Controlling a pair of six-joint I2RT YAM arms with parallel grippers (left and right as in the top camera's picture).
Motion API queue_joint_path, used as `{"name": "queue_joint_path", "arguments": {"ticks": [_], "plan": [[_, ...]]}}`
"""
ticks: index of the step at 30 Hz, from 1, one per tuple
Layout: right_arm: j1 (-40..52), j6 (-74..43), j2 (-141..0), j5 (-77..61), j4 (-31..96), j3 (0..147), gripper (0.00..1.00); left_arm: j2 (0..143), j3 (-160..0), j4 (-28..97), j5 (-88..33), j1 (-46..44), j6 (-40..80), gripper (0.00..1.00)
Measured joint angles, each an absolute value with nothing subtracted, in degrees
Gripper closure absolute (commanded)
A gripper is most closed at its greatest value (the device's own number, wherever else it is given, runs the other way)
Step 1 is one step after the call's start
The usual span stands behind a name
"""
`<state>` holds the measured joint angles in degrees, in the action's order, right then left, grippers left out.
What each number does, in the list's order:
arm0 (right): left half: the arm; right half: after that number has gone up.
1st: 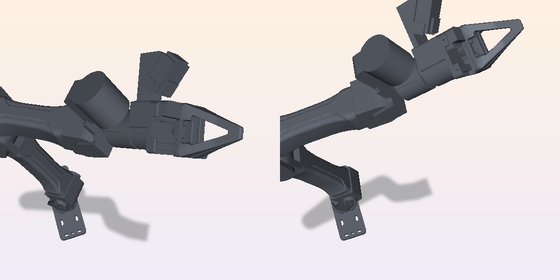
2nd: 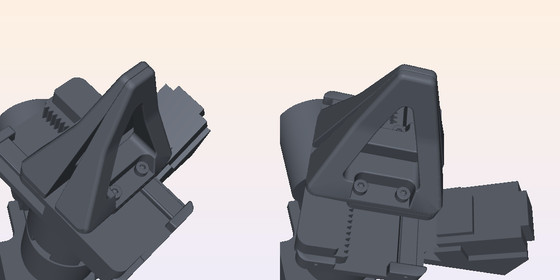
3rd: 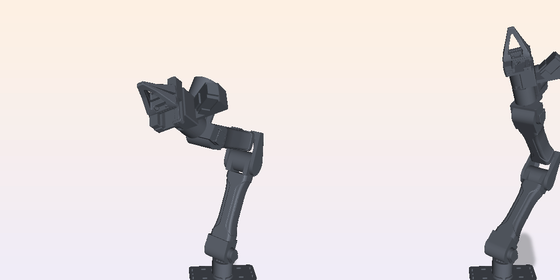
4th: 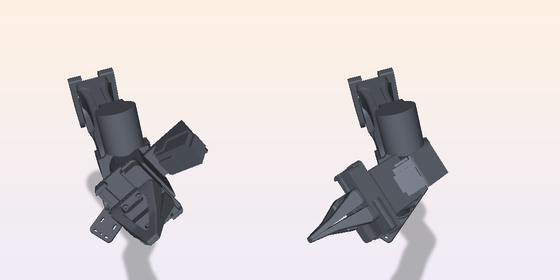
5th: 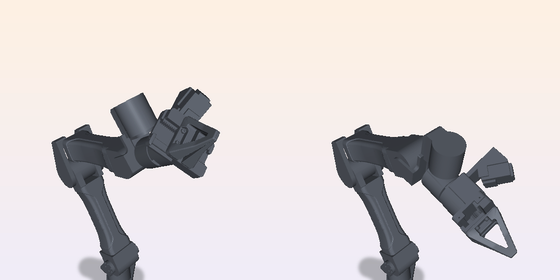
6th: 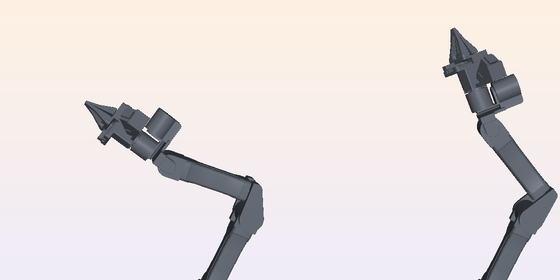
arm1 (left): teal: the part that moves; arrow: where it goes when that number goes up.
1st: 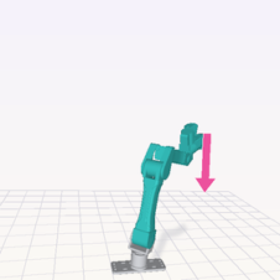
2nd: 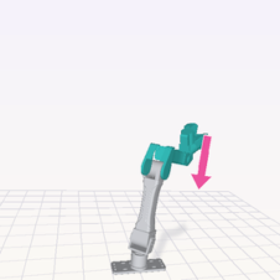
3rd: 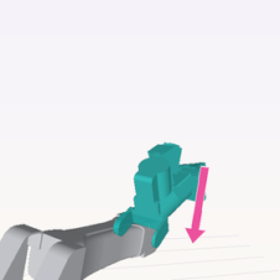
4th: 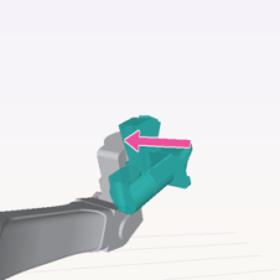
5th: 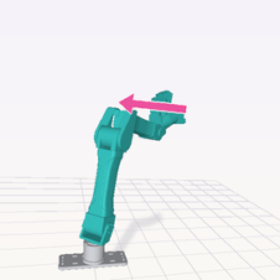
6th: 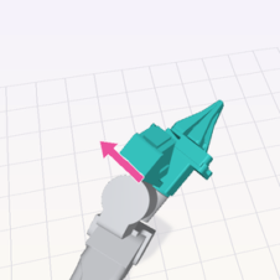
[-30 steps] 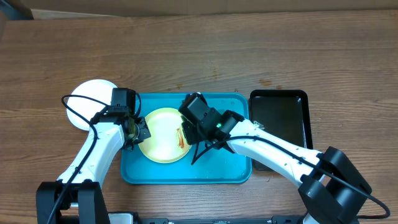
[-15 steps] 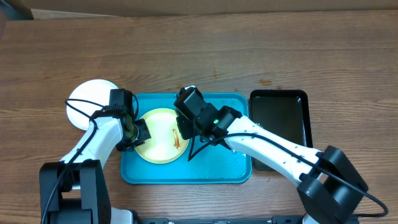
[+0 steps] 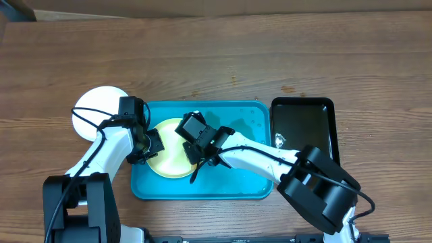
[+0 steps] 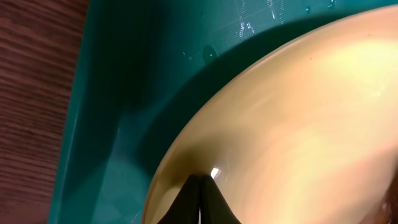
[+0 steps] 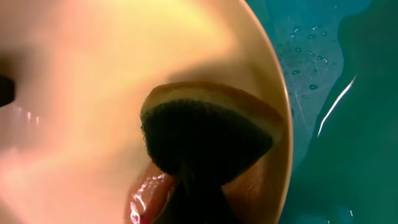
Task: Clean dirty plates on tray and stack at the side
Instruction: 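Scrub the yellow plate with the sponge while the left gripper holds it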
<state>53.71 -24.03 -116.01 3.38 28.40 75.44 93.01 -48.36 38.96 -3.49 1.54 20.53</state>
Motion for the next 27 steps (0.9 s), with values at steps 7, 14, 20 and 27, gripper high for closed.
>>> {"name": "queue_joint_path", "arguments": {"ticks": [7, 14, 20, 27], "plan": [[53.65, -29.56, -117.03, 2.26, 30.02, 76.86, 0.96, 93.01, -48.36, 38.92, -3.7, 1.54, 20.56, 0.96], [53.25, -38.94, -119.15, -4.84, 24.4, 77.45, 0.96, 93.01, -48.36, 38.65, -3.7, 1.54, 20.53, 0.96], [53.19, -41.06, -120.36, -7.94, 20.97, 77.8, 0.96, 93.01, -48.36, 38.54, -3.73, 1.54, 20.53, 0.96], [52.8, -41.76, -121.03, -10.66, 17.93, 77.78, 0.96, 93.01, -48.36, 37.58, -3.9, 1.54, 20.53, 0.96]]}}
